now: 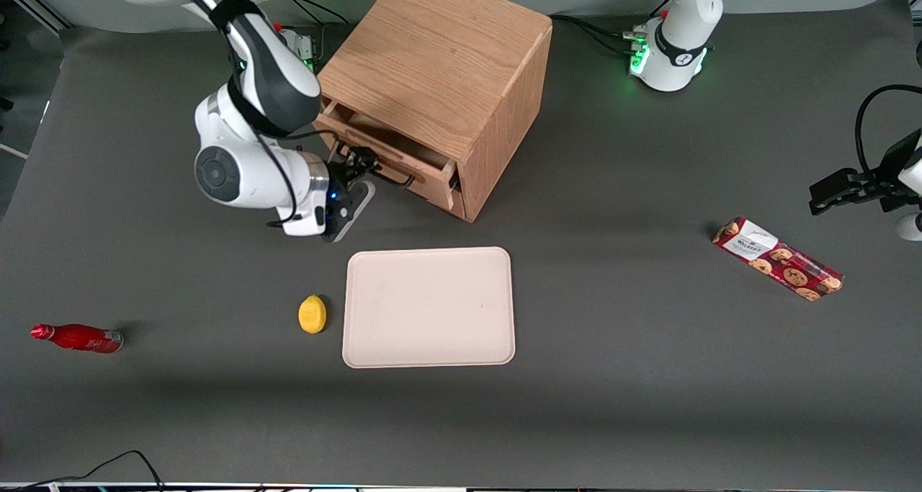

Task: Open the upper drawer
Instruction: 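Pull the handle outward from the cabinet with the right gripper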

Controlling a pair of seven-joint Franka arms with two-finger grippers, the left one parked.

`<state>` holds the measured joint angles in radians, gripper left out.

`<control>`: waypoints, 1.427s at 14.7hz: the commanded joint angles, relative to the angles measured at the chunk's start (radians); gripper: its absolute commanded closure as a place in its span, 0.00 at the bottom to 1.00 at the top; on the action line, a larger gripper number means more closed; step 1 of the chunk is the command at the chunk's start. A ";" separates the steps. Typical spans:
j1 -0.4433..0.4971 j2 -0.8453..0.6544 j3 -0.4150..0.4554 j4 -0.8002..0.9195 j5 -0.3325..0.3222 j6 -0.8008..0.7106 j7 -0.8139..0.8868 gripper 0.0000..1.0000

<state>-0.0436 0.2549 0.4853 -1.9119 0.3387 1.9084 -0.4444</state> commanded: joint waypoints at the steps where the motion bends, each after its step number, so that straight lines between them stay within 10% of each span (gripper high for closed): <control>1: -0.001 0.082 -0.033 0.125 -0.035 -0.025 0.009 0.00; 17: 0.001 0.372 -0.220 0.717 -0.159 -0.354 -0.166 0.00; 21: 0.011 0.235 -0.220 0.709 -0.174 -0.410 -0.058 0.00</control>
<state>-0.0464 0.5710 0.2659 -1.2149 0.1955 1.5421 -0.5809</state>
